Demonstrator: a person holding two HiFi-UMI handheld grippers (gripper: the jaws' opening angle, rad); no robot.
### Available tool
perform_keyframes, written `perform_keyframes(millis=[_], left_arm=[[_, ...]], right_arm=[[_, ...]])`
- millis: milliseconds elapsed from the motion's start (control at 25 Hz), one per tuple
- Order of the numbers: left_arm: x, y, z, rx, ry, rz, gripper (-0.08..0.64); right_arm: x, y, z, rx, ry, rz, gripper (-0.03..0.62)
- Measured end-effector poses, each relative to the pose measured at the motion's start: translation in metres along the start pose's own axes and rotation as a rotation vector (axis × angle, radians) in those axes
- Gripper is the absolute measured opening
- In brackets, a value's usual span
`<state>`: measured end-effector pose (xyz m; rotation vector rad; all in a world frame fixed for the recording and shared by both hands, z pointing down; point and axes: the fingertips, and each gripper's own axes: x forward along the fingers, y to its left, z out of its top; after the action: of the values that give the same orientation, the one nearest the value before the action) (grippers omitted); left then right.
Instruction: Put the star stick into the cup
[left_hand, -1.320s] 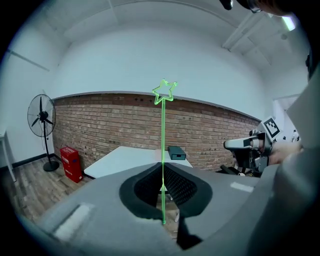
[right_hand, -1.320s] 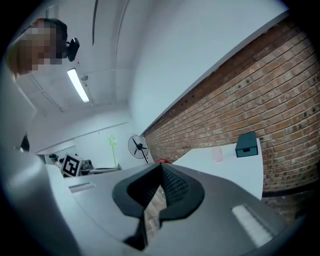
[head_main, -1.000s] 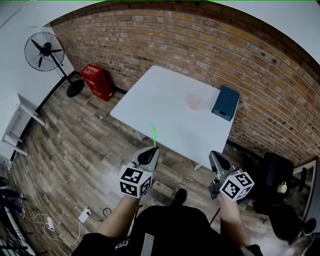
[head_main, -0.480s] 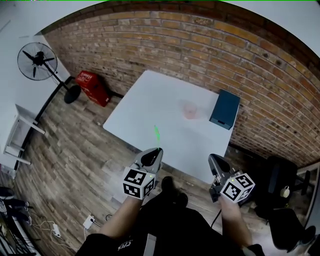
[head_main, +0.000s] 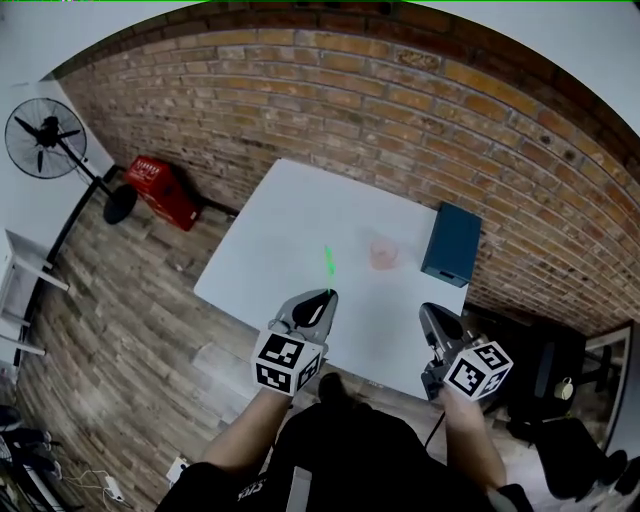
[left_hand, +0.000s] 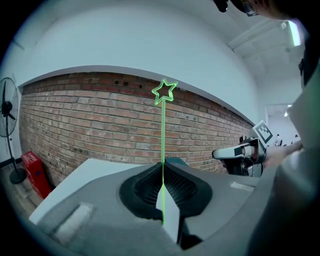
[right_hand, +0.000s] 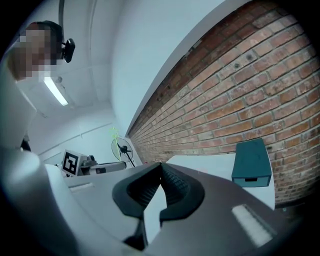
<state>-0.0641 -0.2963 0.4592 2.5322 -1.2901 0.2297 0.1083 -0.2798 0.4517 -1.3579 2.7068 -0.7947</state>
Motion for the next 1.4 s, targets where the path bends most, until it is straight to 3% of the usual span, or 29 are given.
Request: perform_keyframes(millis=[360, 1120, 1400], left_arm=[[0.061, 0.029, 0.010, 0.024, 0.033, -0.113, 0.014], [0.210, 0.019, 0.009, 0.035, 0.080, -0.178, 0.014], [0.253, 0.010, 0.000, 0.026, 0.091, -0.202, 0.014]], right_arm=[[0.039, -0.018, -0.012, 0.039, 0.020, -0.076, 0.000], [0.085, -0.089, -0.040, 0.113, 0.138, -0.021, 0.000], [0.092, -0.113, -0.037, 0.133, 0.137, -0.023, 0.000]])
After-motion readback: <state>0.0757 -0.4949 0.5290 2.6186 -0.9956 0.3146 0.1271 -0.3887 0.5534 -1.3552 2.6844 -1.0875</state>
